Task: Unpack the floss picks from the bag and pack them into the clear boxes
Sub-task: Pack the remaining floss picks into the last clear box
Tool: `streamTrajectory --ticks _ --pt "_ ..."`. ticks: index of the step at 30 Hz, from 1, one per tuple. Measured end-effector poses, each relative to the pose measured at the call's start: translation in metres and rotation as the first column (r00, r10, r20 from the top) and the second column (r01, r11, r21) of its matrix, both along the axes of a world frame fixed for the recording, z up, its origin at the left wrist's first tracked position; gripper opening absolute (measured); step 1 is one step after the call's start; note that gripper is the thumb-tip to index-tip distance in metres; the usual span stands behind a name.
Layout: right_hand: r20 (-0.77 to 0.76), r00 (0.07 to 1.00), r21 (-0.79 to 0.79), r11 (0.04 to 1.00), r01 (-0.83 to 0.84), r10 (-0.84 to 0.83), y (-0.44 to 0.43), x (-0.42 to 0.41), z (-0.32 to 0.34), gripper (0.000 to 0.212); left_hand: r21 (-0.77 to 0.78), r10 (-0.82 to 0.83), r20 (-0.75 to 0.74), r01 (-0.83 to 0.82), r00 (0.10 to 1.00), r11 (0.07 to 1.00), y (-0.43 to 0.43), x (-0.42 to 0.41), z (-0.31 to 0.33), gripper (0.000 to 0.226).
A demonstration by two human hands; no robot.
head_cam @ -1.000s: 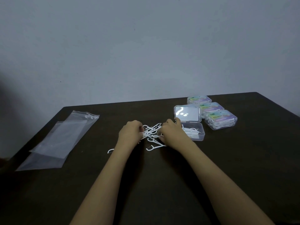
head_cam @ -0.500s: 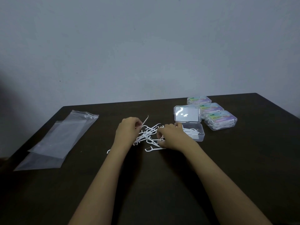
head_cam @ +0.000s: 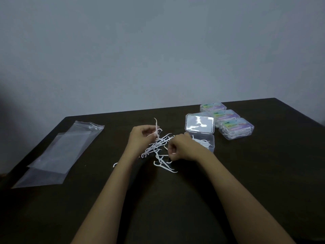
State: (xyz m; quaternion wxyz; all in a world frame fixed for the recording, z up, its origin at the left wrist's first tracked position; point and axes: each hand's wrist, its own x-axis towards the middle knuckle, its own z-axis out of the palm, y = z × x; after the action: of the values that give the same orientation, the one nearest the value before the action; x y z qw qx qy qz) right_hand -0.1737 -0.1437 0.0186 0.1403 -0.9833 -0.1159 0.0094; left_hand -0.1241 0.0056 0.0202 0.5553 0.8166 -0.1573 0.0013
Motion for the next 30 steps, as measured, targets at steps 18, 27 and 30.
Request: streamTrajectory --ticks 18,27,30 --pt "-0.075 0.883 0.74 0.568 0.361 -0.463 -0.083 -0.016 0.019 0.015 -0.016 -0.124 0.062 0.125 0.99 0.992 -0.065 -0.004 0.007 0.029" --pt "-0.106 0.876 0.59 0.679 0.436 -0.47 -0.092 -0.014 0.015 0.013 0.085 -0.154 0.156 0.142 0.976 0.986 -0.086 0.0 0.004 0.027" --pt "-0.066 0.811 0.628 0.607 0.486 -0.581 -0.1 -0.014 0.014 0.012 0.135 -0.251 0.142 0.233 0.958 0.963 -0.091 0.0 0.002 0.028"
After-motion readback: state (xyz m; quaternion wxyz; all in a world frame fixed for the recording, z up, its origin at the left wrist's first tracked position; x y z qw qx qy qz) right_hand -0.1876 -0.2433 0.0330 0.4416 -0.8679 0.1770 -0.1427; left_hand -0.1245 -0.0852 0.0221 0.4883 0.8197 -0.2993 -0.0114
